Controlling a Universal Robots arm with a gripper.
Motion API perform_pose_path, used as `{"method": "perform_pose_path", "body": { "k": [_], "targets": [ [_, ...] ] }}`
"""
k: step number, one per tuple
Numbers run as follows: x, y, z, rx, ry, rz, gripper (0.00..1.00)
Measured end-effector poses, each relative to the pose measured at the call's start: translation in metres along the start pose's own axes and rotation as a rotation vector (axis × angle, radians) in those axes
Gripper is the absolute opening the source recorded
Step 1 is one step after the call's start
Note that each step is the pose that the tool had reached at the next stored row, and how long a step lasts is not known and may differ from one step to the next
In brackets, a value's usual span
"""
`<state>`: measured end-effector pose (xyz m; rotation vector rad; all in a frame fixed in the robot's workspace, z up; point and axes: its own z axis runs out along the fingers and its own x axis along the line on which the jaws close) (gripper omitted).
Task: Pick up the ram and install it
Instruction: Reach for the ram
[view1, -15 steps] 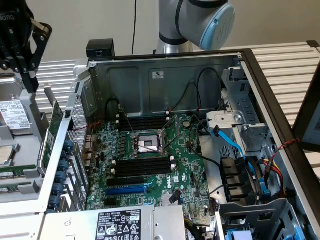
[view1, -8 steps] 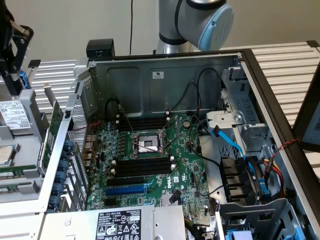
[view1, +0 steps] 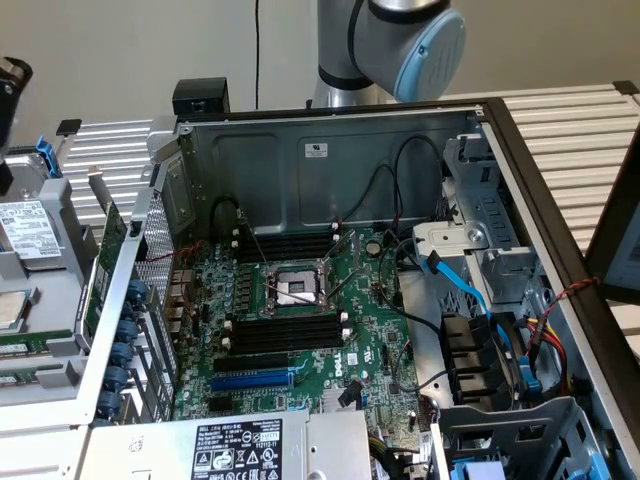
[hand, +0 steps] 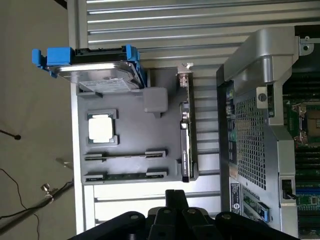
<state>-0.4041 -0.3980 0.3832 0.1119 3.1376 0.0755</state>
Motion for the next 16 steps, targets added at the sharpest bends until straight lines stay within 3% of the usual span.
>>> {"method": "perform_pose_path", "body": {
  "k": [3,11,16],
  "targets": [
    [0.009,0.0015,0.0013,0.0002,0.0002,0.000,0.11],
    [0.020,0.0146,0.0028,0.0030,0.0001,-0.005,0.11],
    [0.029,0.0167,0.0033,0.0030,0.0005,-0.012,0.11]
  ]
}}
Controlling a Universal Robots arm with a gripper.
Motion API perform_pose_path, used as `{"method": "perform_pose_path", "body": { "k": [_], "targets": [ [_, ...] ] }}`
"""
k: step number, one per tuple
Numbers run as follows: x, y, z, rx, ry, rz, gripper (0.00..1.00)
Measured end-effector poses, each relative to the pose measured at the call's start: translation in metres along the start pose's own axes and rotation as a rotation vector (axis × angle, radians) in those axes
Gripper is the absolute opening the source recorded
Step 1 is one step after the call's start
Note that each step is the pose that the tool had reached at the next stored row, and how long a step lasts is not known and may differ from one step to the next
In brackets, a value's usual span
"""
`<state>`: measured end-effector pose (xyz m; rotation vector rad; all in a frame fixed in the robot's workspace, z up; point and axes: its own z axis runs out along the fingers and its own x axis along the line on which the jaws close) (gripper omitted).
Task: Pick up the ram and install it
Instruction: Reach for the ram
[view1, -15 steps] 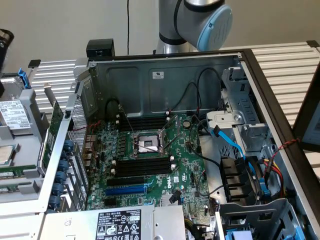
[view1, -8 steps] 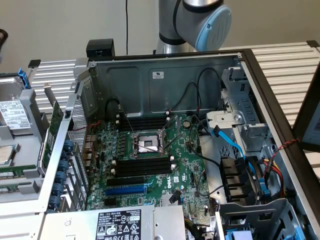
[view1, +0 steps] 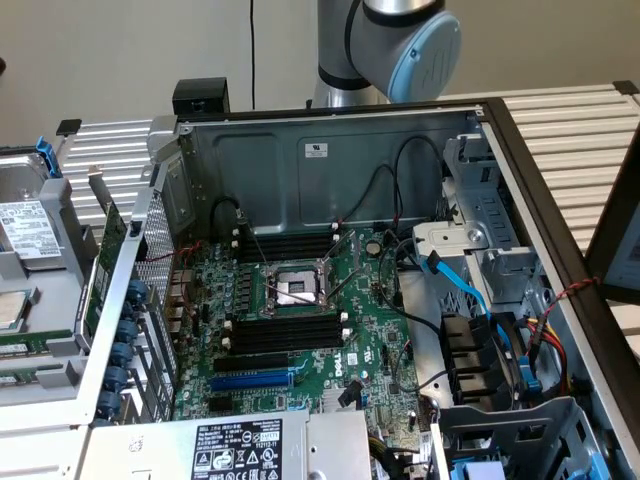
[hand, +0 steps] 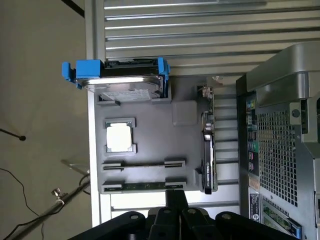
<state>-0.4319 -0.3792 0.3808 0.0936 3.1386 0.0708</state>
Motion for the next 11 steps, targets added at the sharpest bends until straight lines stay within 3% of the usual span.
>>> {"method": "perform_pose_path", "body": {
  "k": [6,11],
  "targets": [
    [0.0008,0.0000,0.0000,0.0000,0.0000,-0.001,0.11],
    [0.0089,0.0029,0.0003,0.0010,0.0000,-0.006,0.11]
  ]
}}
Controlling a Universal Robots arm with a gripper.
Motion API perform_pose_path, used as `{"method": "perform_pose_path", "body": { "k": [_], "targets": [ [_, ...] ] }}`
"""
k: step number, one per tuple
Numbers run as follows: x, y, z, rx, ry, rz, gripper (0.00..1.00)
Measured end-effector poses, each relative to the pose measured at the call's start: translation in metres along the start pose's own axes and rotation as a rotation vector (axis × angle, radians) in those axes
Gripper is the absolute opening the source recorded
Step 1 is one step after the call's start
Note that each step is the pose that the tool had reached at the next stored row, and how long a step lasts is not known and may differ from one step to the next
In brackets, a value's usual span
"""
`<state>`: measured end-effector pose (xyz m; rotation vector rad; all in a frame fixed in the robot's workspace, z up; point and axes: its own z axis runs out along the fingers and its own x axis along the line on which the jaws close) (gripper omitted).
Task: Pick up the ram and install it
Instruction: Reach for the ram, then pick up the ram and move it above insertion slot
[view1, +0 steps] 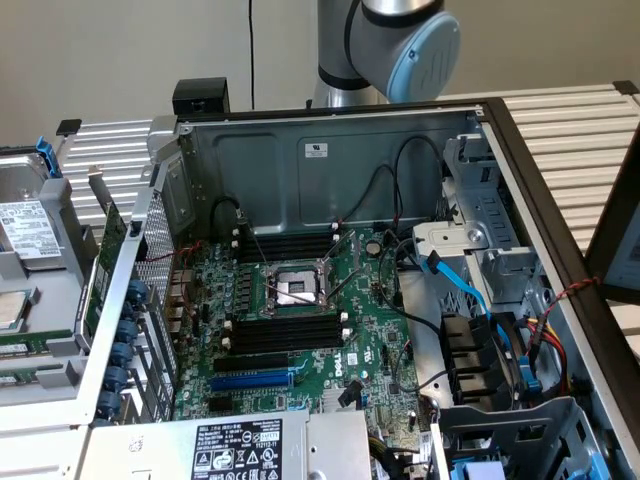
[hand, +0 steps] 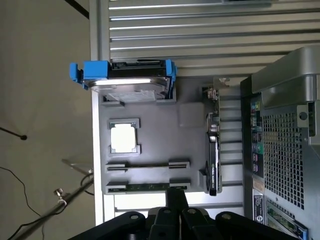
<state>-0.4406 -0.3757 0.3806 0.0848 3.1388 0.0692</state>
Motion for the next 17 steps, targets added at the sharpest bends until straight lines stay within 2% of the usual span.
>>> {"method": "perform_pose_path", "body": {
  "k": [4,11,17],
  "targets": [
    [0.0069,0.0004,0.0005,0.0000,0.0002,-0.008,0.11],
    [0.0082,0.0011,0.0005,0.0001,0.0004,-0.012,0.11],
    [0.0088,0.0012,0.0014,0.0002,0.0048,-0.112,0.11]
  ]
}}
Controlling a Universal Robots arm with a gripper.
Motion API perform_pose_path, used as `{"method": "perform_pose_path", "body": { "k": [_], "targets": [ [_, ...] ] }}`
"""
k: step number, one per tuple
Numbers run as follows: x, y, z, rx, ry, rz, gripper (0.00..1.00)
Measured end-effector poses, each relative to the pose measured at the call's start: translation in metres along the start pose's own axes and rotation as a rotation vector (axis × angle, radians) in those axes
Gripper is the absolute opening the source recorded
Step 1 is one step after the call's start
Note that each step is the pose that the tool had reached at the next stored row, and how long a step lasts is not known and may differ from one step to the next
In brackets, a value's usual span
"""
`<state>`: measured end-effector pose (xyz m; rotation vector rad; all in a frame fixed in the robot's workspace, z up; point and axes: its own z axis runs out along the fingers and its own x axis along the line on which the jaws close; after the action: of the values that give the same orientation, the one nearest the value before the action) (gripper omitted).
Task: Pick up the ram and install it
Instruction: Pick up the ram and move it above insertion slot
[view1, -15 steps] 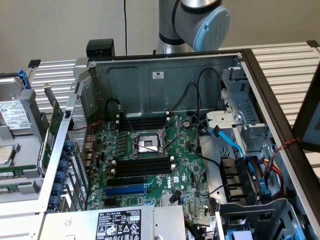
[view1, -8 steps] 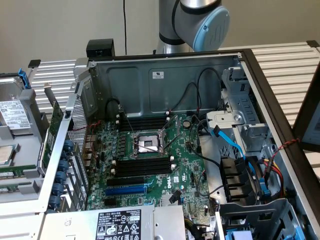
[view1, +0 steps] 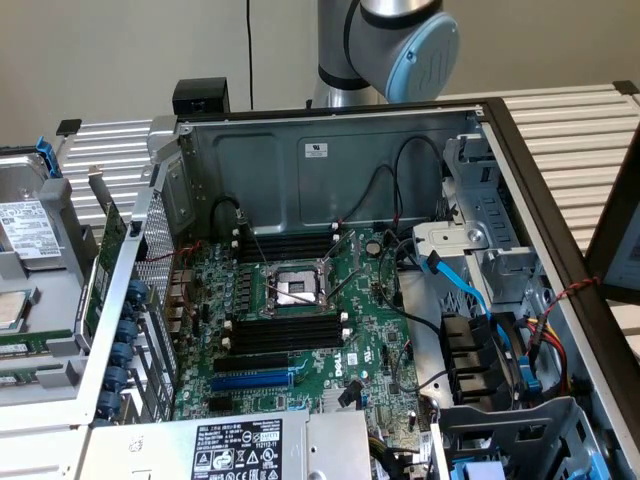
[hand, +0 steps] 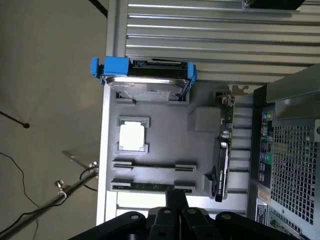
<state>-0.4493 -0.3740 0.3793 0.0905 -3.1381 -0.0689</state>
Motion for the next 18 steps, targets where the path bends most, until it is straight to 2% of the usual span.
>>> {"method": "perform_pose_path", "body": {
  "k": [18],
  "targets": [
    [0.0000,-0.0002,0.0036,0.0000,0.0143,-0.327,0.11]
  ]
}}
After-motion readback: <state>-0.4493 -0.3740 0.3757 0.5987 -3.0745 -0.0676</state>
